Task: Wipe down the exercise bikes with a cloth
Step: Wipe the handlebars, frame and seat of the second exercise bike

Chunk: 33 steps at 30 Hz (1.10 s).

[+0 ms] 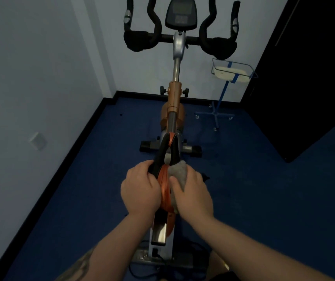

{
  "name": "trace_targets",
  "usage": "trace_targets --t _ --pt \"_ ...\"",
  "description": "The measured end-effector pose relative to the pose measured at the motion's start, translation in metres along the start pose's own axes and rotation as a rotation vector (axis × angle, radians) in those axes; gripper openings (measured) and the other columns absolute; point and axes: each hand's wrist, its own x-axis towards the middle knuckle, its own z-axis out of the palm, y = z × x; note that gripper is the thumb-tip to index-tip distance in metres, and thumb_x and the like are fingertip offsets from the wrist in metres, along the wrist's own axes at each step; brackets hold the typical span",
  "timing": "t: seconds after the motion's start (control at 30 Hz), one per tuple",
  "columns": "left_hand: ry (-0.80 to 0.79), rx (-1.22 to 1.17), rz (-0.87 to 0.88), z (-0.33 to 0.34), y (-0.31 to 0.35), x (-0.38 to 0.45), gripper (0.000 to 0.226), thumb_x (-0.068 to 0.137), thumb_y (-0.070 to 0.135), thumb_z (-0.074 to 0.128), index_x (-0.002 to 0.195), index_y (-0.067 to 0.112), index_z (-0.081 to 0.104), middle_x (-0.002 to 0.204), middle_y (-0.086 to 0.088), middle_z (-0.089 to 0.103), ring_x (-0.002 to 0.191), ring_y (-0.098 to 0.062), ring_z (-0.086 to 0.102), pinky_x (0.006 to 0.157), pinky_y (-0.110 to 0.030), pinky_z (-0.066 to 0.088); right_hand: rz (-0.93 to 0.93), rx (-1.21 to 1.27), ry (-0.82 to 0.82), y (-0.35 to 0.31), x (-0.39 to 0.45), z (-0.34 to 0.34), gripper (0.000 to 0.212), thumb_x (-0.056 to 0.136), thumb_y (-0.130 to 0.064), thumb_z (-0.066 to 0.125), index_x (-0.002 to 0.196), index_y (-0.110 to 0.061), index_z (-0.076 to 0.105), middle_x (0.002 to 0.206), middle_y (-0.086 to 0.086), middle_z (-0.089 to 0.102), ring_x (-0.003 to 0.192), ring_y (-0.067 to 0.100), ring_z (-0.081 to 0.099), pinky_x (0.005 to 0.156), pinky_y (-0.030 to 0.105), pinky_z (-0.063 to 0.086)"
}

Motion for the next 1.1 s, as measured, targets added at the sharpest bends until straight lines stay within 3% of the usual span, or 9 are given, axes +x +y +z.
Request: trace_targets --t 0.2,0.33,0.43,0.53,0.6,0.7,0.9,1.0,1.1 --pt "-0.005 0.022 0.027 0.000 -0.001 0.001 0.041 0.083 0.014 0.037 0.110 0.019 0.067 0.104 0.003 0.069 0.096 -0.019 0.061 0.071 -0.036 0.048 0.196 -0.044 -0.193 -0.016 0.056 -0.003 0.054 0.098 -0.055 0.032 0.130 -0.014 0.047 0.121 0.009 0.059 0.107 0.026 0.057 0.085 0.038 0.048" --pt "-0.021 0.025 0.016 0.000 -0.002 0.001 0.035 0.086 0.007 0.046 0.112 0.018 0.066 0.105 0.002 0.068 0.096 -0.019 0.060 0.072 -0.040 0.049 0.093 0.095 -0.044 -0.005 0.027 0.000 0.048 0.096 -0.052 0.038 0.132 -0.022 0.045 0.123 -0.001 0.055 0.102 0.016 0.055 0.077 0.033 0.045" --pt "-0.013 0.023 0.035 0.000 -0.002 0.001 0.037 0.085 0.009 0.043 0.111 0.018 0.067 0.105 0.002 0.069 0.096 -0.019 0.061 0.071 -0.039 0.049 0.054 0.219 0.067 0.004 -0.005 0.004 0.051 0.091 -0.056 0.042 0.134 -0.029 0.044 0.124 -0.010 0.049 0.107 0.011 0.053 0.082 0.034 0.048" --pt "-0.022 0.025 0.033 0.000 -0.002 0.001 0.036 0.085 0.011 0.043 0.111 0.018 0.067 0.105 0.003 0.068 0.097 -0.019 0.060 0.073 -0.041 0.050 0.177 0.258 0.033 0.001 0.020 0.004 0.032 0.093 -0.050 0.046 0.111 -0.025 0.057 0.098 -0.008 0.060 0.089 0.014 0.060 0.068 0.030 0.047" --pt "-0.020 0.024 0.023 0.000 -0.003 0.001 0.033 0.086 0.006 0.049 0.111 0.018 0.067 0.105 0.003 0.068 0.097 -0.018 0.060 0.074 -0.040 0.049 0.282 0.355 -0.056 -0.005 0.038 -0.002 0.032 0.094 -0.046 0.048 0.105 -0.019 0.061 0.091 -0.001 0.064 0.084 0.018 0.062 0.071 0.034 0.051" --pt "-0.024 0.022 0.016 0.000 -0.003 0.000 0.031 0.086 0.007 0.053 0.110 0.020 0.066 0.104 0.005 0.068 0.096 -0.016 0.059 0.073 -0.038 0.049 0.305 0.479 -0.115 -0.001 0.035 -0.007 0.032 0.094 -0.044 0.050 0.107 -0.016 0.061 0.096 0.006 0.068 0.085 0.021 0.066 0.079 0.040 0.055" --pt "-0.014 0.027 0.049 -0.002 0.000 0.000 0.034 0.083 0.017 0.045 0.108 0.018 0.067 0.100 0.005 0.068 0.091 -0.016 0.060 0.068 -0.038 0.049 0.110 0.157 -0.028 0.005 0.010 0.000 0.049 0.093 -0.055 0.045 0.129 -0.022 0.046 0.119 -0.001 0.054 0.096 0.013 0.054 0.074 0.032 0.044" --pt "-0.013 0.048 0.041 -0.001 0.000 0.000 0.035 0.082 0.019 0.045 0.109 0.020 0.067 0.101 0.006 0.067 0.090 -0.015 0.059 0.069 -0.036 0.048 0.186 0.005 -0.216 -0.011 0.065 0.002 0.054 0.097 -0.054 0.036 0.132 -0.015 0.045 0.122 0.008 0.058 0.103 0.025 0.057 0.077 0.033 0.042" --pt "-0.016 0.052 0.022 -0.001 -0.001 0.000 0.034 0.083 0.018 0.046 0.111 0.021 0.066 0.104 0.007 0.067 0.093 -0.014 0.058 0.072 -0.034 0.046 0.279 0.083 -0.302 -0.023 0.095 0.005 0.057 0.099 -0.053 0.033 0.135 -0.010 0.042 0.126 0.014 0.058 0.106 0.029 0.057 0.081 0.033 0.044"
